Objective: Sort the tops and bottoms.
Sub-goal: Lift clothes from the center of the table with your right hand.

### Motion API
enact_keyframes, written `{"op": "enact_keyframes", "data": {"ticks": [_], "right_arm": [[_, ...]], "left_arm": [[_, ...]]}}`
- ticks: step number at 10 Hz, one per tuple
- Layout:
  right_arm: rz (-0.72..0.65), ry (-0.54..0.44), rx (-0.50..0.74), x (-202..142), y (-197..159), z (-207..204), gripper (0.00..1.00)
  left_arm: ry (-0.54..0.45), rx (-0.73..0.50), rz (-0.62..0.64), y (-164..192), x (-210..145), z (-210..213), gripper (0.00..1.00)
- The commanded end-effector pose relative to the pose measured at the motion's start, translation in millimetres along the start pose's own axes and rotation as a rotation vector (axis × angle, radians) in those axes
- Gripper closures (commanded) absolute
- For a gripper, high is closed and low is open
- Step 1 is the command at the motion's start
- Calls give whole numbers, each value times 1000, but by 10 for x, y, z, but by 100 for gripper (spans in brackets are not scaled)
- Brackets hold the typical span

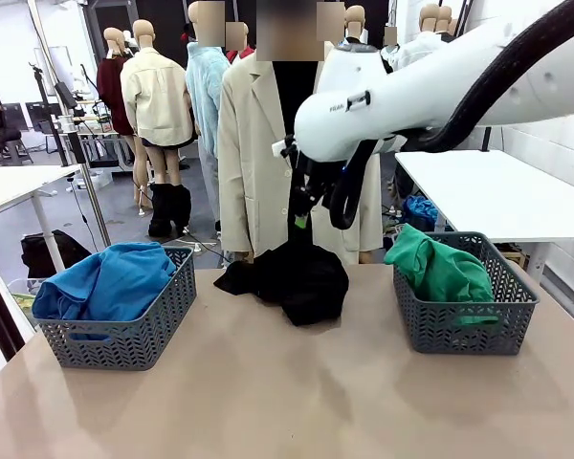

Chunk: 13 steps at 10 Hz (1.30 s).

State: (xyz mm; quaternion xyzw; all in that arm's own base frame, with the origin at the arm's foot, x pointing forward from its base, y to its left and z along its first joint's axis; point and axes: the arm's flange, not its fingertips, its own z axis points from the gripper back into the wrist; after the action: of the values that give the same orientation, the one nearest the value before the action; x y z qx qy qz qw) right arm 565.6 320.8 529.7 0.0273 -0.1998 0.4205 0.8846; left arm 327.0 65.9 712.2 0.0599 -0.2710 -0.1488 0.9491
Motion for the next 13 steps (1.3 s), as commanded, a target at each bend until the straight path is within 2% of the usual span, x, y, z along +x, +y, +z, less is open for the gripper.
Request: {"op": "enact_keyframes", "data": {"ticks": [1, 3, 5, 6, 8, 10, 13], "right_arm": [[6, -4, -11, -44, -37, 118, 0], [-3, -13, -13, 9, -33, 141, 0], [-22, 131, 43, 36, -69, -342, 0], [-43, 144, 9, -17, -121, -485, 0], [-75, 233, 44, -158, -127, -824, 0], [-81, 222, 121, -300, -177, -1200, 0], [-99, 233, 146, -386, -152, -1646, 0]], "left_arm": [[5, 0, 7, 18, 10, 32, 0], [5, 0, 7, 18, 10, 32, 0], [5, 0, 7, 18, 10, 32, 0], [5, 0, 7, 18, 10, 32, 0], [5, 0, 7, 18, 10, 32, 0], [5, 0, 7, 18, 10, 32, 0], [5, 0, 7, 18, 10, 32, 0]]}}
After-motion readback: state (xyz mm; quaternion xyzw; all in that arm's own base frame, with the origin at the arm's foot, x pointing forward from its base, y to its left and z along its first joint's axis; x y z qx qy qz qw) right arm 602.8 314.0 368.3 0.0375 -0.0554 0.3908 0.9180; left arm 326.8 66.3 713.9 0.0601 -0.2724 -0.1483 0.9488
